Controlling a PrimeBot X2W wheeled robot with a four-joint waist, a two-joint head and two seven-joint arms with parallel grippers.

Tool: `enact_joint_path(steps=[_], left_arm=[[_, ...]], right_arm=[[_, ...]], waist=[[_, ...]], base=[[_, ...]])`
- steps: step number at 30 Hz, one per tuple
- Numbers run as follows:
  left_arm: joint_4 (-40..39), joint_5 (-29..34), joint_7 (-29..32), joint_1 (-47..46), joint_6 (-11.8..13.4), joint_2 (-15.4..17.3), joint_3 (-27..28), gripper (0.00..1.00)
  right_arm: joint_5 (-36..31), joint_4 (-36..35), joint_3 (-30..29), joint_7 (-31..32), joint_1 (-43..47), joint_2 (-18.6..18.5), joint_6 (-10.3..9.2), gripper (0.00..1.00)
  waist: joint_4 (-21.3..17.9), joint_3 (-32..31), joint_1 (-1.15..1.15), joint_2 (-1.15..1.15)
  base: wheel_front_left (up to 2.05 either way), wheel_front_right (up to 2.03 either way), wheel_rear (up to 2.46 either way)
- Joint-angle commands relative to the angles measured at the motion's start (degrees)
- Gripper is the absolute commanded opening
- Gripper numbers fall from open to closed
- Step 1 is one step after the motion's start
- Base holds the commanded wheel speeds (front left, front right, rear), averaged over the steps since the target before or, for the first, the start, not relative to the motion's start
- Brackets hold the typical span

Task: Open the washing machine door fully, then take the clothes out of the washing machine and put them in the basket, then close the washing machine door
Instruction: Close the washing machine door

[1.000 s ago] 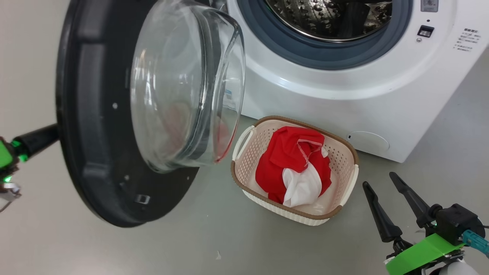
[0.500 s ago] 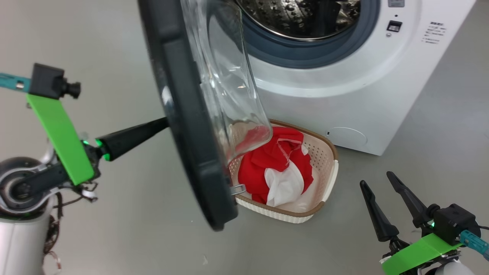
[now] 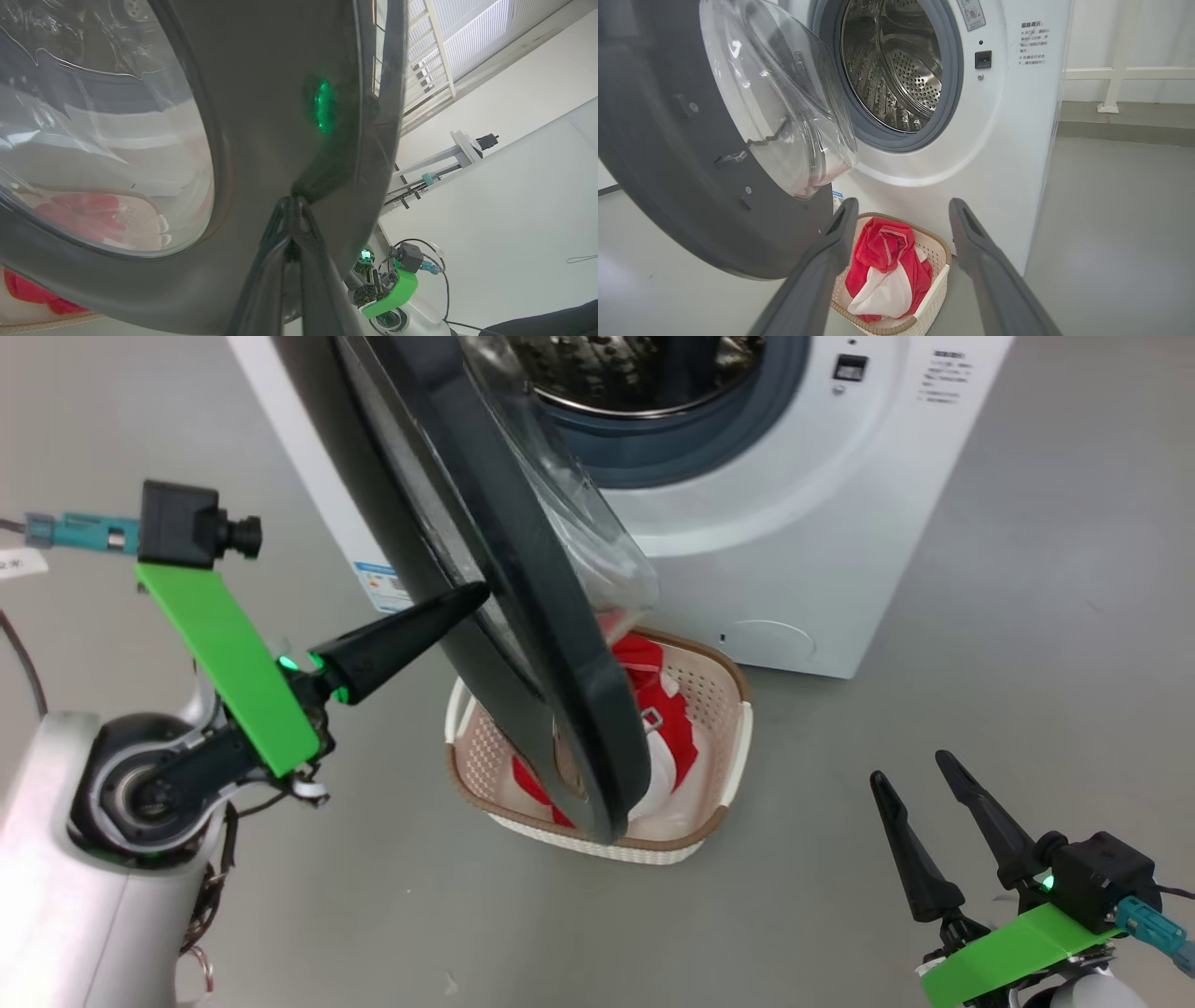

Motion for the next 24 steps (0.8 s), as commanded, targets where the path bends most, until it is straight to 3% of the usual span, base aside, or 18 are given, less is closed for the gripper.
enact_joint_path(steps=[1, 13, 24], left_arm=[[-1.2, 0.1, -1.1, -3.0, -0.4, 1.9, 1.6, 0.0], [2.3, 0.1, -12.2, -9.2, -0.4, 4.0, -2.3, 0.0], [7.1, 0.0, -22.2, -14.9, -0.4, 7.9, -4.8, 0.0]], right_arm=[[-0.7, -1.6, 0.8, -0.4, -1.3, -0.4, 0.36, 1.0], [-1.1, -2.1, -0.2, -0.4, -3.0, 1.5, 0.36, 1.0], [-1.2, -2.5, -0.6, -0.4, -5.0, 3.6, 0.36, 1.0]], waist=[[-2.2, 1.1, 0.0, 0.0], [-10.4, 4.3, 0.0, 0.0], [-17.2, 7.5, 0.0, 0.0]], base=[[0.0, 0.0, 0.0], [0.0, 0.0, 0.0], [0.0, 0.0, 0.0]])
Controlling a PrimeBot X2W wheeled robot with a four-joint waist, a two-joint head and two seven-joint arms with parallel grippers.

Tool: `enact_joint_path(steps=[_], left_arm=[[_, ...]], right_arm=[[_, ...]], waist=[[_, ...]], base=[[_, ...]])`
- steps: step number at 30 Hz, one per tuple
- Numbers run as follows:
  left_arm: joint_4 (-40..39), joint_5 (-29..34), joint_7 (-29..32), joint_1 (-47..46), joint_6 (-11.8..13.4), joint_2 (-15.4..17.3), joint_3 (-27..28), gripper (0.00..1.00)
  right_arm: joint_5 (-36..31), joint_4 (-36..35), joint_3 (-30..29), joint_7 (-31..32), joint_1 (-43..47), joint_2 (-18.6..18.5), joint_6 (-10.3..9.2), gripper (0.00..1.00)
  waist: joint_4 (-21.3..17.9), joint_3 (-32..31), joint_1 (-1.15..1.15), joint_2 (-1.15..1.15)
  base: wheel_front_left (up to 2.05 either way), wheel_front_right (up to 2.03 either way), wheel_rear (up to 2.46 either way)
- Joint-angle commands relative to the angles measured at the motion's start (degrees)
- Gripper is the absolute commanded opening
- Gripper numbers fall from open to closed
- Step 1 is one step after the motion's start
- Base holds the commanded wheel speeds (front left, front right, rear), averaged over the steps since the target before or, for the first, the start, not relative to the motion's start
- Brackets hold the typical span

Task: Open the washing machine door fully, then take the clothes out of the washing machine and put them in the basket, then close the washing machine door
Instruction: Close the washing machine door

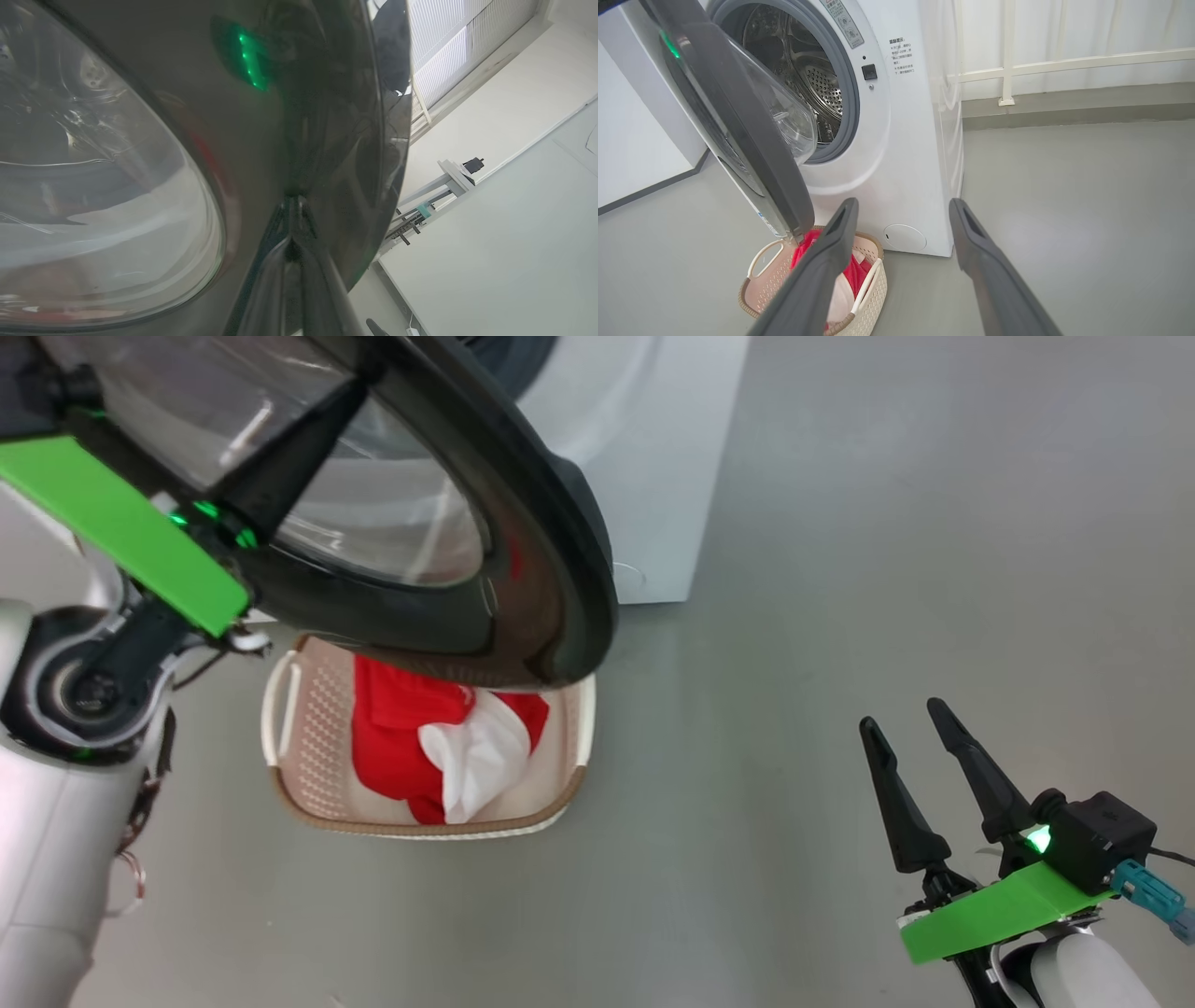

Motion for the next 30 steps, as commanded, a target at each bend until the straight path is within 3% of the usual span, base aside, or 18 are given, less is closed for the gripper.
enact_joint_path(steps=[1, 22, 30], left_arm=[[0.1, -0.2, -1.8, -3.3, -0.4, 3.4, 1.4, 0.0], [8.1, -3.0, -12.5, -10.8, -0.4, 11.9, -1.6, 0.0], [8.9, -4.7, -15.0, -11.2, -0.4, 13.0, -3.1, 0.0]], right_arm=[[-0.7, -1.4, 1.1, -0.4, -1.3, 0.0, 0.36, 1.0], [-0.5, -1.9, 0.6, -0.4, -2.7, 2.6, 0.36, 1.0], [-0.6, -1.8, -0.1, -0.4, -2.7, 2.8, 0.36, 1.0]], waist=[[-3.4, 2.2, 0.0, 0.0], [-13.3, 5.1, 0.0, 0.0], [-13.3, 4.7, 0.0, 0.0]], base=[[0.0, 0.0, 0.0], [0.0, 0.0, 0.0], [0.0, 0.0, 0.0]])
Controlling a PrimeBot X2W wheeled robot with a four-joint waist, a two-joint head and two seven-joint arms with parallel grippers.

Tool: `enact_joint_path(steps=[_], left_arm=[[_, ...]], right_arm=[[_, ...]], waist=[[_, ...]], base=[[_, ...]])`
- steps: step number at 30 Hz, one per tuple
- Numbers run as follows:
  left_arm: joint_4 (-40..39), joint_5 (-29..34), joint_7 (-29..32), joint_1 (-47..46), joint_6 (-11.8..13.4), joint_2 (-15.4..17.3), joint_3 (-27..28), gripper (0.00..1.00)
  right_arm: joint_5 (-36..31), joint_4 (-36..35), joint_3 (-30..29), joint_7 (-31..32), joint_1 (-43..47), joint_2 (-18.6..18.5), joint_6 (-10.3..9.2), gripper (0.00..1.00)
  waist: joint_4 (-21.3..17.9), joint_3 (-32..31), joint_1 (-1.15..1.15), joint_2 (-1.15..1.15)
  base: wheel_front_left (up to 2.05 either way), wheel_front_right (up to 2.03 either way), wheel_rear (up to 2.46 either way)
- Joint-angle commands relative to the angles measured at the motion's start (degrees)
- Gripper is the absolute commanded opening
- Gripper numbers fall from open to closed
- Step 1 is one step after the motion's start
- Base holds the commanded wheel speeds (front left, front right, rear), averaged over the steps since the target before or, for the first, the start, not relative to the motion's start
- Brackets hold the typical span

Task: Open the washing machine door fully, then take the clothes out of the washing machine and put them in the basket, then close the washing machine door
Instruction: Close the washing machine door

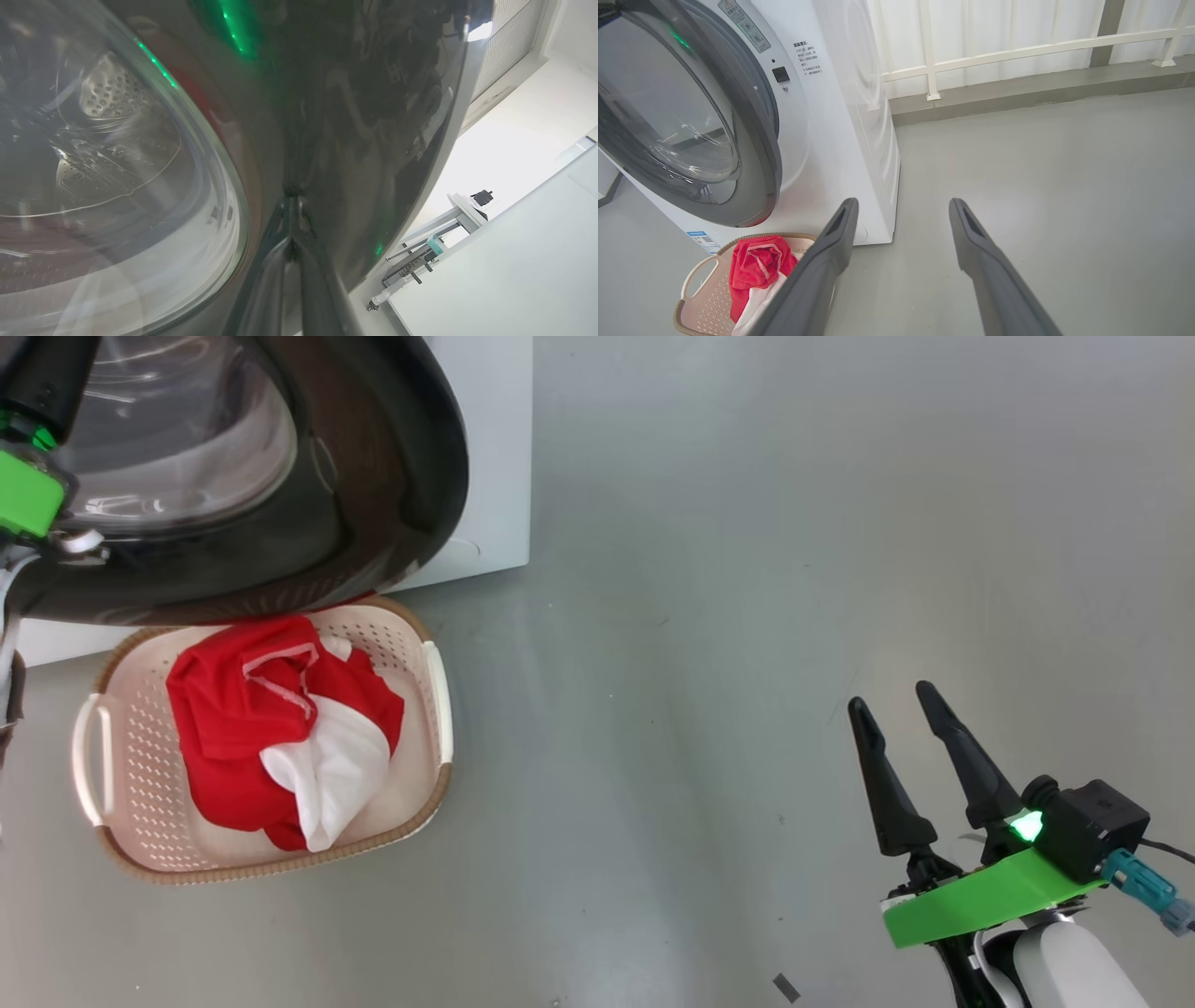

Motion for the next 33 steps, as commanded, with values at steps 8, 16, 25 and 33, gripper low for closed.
enact_joint_path(steps=[8, 16, 25, 33], left_arm=[[-3.2, -3.3, -0.4, 1.4, -0.4, 4.1, 0.1, 0.0], [-6.1, -5.6, -2.4, 9.4, -0.4, 4.9, 0.3, 0.45], [-10.6, -6.7, -6.8, 21.6, -0.4, 3.0, 0.7, 1.0], [-13.6, -5.8, -10.8, 32.1, -0.4, 1.2, -0.4, 1.0]], right_arm=[[-0.8, -1.2, 0.5, -0.4, -1.0, -1.0, 0.36, 1.0], [-0.7, -0.9, 0.4, -0.4, 0.7, -2.0, 0.36, 1.0], [-0.6, -0.6, 0.0, -0.4, 3.3, -3.2, 0.36, 1.0], [-0.4, -0.6, -0.4, -0.4, 5.6, -4.1, 0.36, 1.0]], waist=[[2.3, -2.2, 0.0, 0.0], [4.3, -5.6, 0.0, 0.0], [7.3, -9.8, 0.0, 0.0], [10.6, -12.4, 0.0, 0.0]], base=[[0.0, 0.0, 0.0], [0.0, 0.0, 0.0], [0.0, 0.0, 0.0], [0.0, 0.0, 0.0]])
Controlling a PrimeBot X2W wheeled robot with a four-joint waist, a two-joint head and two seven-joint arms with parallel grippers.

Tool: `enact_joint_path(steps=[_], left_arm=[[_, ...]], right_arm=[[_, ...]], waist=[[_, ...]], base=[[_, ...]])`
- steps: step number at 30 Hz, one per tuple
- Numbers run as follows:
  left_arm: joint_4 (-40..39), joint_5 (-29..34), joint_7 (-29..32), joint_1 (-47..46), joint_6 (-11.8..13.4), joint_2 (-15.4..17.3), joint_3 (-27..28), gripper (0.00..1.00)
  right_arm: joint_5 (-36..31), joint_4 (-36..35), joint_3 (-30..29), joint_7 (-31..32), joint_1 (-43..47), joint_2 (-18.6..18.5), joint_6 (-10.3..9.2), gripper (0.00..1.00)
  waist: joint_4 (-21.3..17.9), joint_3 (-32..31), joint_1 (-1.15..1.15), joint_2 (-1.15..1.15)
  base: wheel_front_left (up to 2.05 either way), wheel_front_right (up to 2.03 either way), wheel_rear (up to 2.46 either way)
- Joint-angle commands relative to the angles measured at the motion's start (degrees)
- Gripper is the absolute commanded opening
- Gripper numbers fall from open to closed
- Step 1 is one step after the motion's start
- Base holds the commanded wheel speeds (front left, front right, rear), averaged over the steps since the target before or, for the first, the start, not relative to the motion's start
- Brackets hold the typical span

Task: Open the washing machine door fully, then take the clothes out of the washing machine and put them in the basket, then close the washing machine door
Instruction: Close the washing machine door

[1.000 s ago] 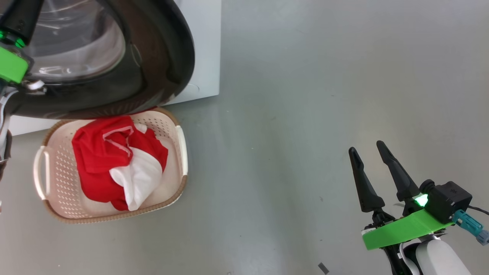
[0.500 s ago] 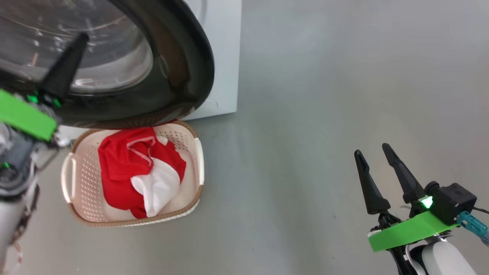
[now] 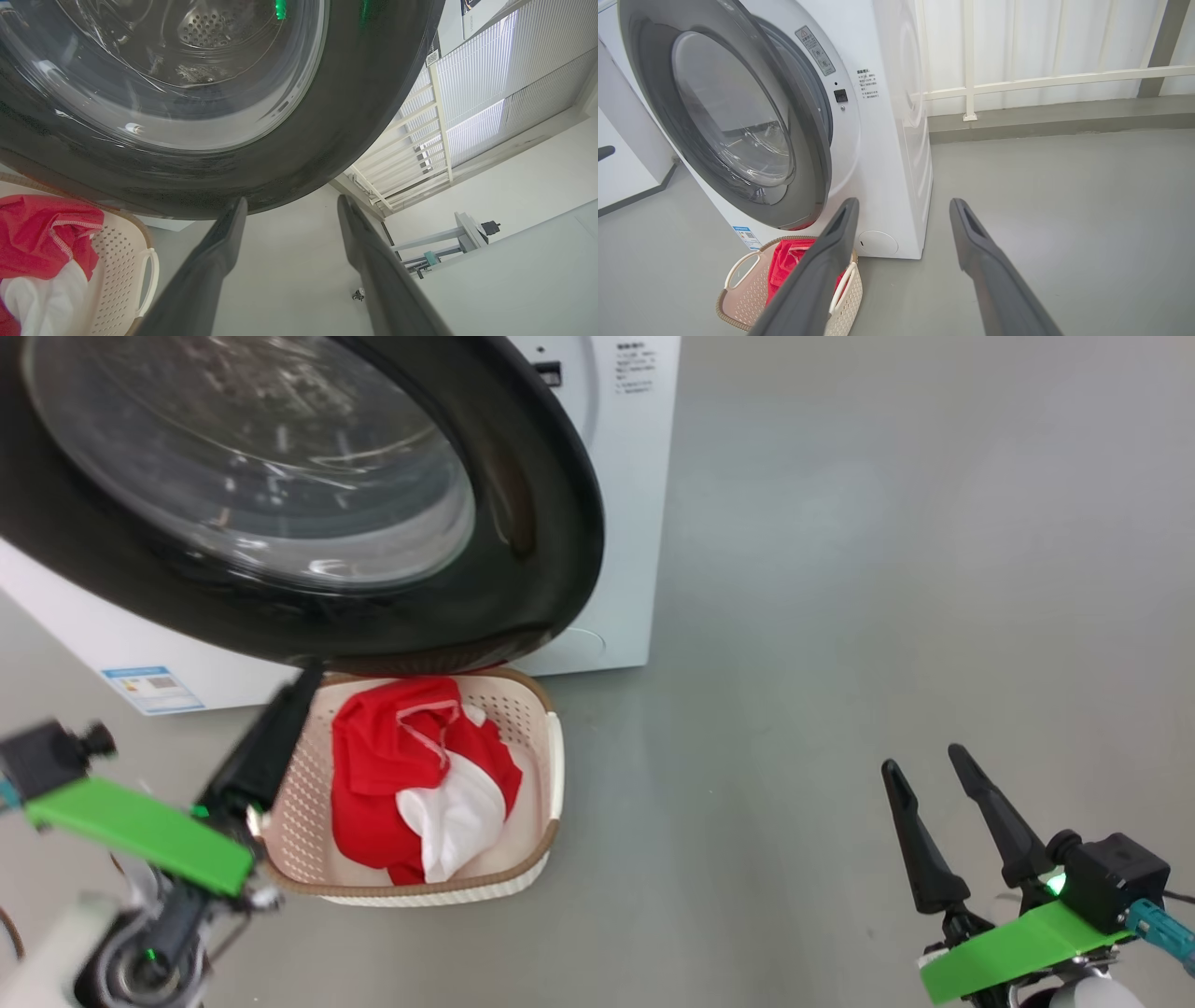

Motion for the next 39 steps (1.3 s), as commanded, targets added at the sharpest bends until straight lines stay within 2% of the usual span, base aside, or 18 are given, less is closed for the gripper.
enact_joint_path(steps=[1, 12, 21, 23, 30, 39], left_arm=[[-1.5, 0.5, -0.7, -0.1, -0.4, 1.9, 2.0, 1.0], [-3.0, 1.3, -4.9, 10.6, -0.4, 1.0, 0.9, 1.0], [-2.0, 3.2, -8.9, 17.8, -0.4, 1.0, 1.2, 1.0], [-0.6, 5.8, -9.4, 19.2, -0.4, 1.6, 0.3, 1.0], [2.9, 10.8, -10.3, 22.7, -0.4, 0.5, 1.3, 1.0], [5.5, 26.4, -10.3, 27.3, -0.4, -5.2, 10.3, 1.0]], right_arm=[[-0.3, -1.3, 0.8, -0.4, 0.3, -0.9, 0.36, 1.0], [0.0, -1.1, 0.7, -0.4, 2.6, -1.4, 0.36, 1.0], [0.2, -1.0, 0.3, -0.4, 4.3, -1.3, 0.36, 1.0], [0.2, -1.0, -0.1, -0.4, 4.8, -1.4, 0.36, 1.0], [0.2, -1.1, -1.6, -0.4, 6.4, -1.6, 0.36, 1.0], [0.3, -1.1, -3.0, -0.4, 8.8, -2.0, 0.36, 1.0]], waist=[[1.5, -1.5, 0.0, 0.0], [2.6, -3.7, 0.0, 0.0], [1.8, -5.2, 0.0, 0.0], [1.5, -5.5, 0.0, 0.0], [0.4, -6.3, 0.0, 0.0], [-0.3, -7.8, 0.0, 0.0]], base=[[0.0, 0.0, 0.0], [0.0, 0.0, 0.0], [0.0, 0.0, 0.0], [0.0, 0.0, 0.0], [0.0, 0.0, 0.0], [0.0, 0.0, 0.0]])
